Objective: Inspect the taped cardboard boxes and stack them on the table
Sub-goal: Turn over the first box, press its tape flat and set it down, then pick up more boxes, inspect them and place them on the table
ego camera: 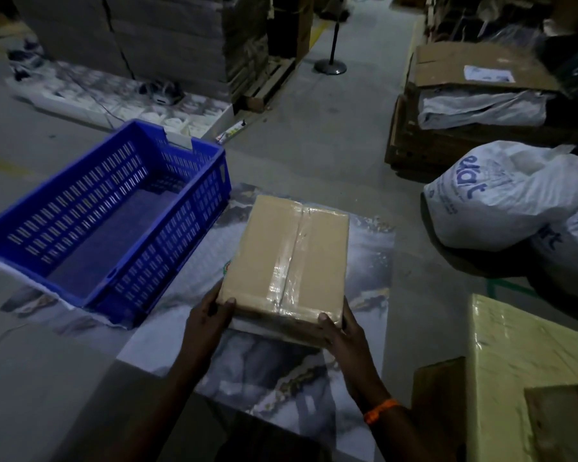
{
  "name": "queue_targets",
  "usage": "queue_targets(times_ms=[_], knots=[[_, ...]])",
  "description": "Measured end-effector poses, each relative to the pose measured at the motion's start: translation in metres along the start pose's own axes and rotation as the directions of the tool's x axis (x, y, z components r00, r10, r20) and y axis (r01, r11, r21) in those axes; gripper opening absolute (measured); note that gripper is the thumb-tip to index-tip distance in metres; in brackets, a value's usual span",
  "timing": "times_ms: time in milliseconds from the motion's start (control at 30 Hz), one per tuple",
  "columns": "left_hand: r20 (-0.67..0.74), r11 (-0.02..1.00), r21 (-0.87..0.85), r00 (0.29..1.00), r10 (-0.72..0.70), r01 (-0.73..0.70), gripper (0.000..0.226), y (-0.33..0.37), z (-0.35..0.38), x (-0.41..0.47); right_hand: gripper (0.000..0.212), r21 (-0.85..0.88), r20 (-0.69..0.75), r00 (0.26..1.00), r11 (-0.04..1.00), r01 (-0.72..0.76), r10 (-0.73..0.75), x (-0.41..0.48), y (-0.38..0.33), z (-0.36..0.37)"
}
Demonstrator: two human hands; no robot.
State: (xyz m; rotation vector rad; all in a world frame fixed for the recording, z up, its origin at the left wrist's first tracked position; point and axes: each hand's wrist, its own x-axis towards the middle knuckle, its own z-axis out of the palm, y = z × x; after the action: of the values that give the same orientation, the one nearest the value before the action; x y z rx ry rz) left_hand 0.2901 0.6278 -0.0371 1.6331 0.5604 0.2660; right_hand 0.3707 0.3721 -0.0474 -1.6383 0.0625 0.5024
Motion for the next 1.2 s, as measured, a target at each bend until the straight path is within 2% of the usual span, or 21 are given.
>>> queue_targets(times_ms=[100, 167, 233, 300, 500, 667, 867, 1033, 1200], knots=[[-0.054, 0.989, -0.12, 0.994, -0.094, 0.087, 0.043, 0.012, -0.01, 0.056, 0.076, -0.02, -0.003, 1.0, 0.999, 0.024, -0.024, 0.039, -0.014, 0.027], [-0.102, 0.982, -0.14, 0.984, -0.145, 0.13, 0.048, 0.013, -0.016, 0.094, 0.073, -0.048, -0.018, 0.998, 0.997, 0.058, -0.059, 0.071, -0.02, 0.048], [-0.128, 0.973, -0.173, 0.976, -0.176, 0.152, 0.036, 0.011, -0.02, 0.126, 0.07, -0.079, -0.017, 0.997, 0.994, 0.071, -0.073, 0.1, -0.024, 0.067], [-0.15, 0.964, -0.19, 0.964, -0.218, 0.189, 0.038, 0.003, -0.025, 0.154, 0.073, -0.103, 0.0, 0.997, 0.991, 0.083, -0.083, 0.12, -0.027, 0.083], [-0.171, 0.957, -0.208, 0.956, -0.239, 0.202, 0.047, -0.012, -0.044, 0.208, 0.08, -0.155, 0.026, 0.995, 0.983, 0.103, -0.1, 0.143, -0.03, 0.11], [-0.235, 0.962, -0.224, 0.949, -0.21, 0.157, 0.04, -0.016, -0.042, 0.215, 0.08, -0.177, 0.02, 0.993, 0.977, 0.119, -0.117, 0.156, -0.033, 0.12], [-0.348, 0.959, -0.226, 0.905, -0.243, 0.17, 0.019, -0.024, -0.038, 0.21, 0.083, -0.209, 0.016, 0.993, 0.971, 0.118, -0.117, 0.16, -0.029, 0.132], [-0.365, 0.974, -0.164, 0.908, -0.207, 0.156, 0.033, -0.025, -0.035, 0.204, 0.075, -0.223, -0.001, 0.991, 0.966, 0.129, -0.133, 0.155, -0.023, 0.132], [-0.325, 0.976, -0.115, 0.921, -0.214, 0.186, 0.05, -0.03, -0.037, 0.203, 0.078, -0.294, 0.04, 0.989, 0.945, 0.146, -0.14, 0.149, -0.016, 0.132]])
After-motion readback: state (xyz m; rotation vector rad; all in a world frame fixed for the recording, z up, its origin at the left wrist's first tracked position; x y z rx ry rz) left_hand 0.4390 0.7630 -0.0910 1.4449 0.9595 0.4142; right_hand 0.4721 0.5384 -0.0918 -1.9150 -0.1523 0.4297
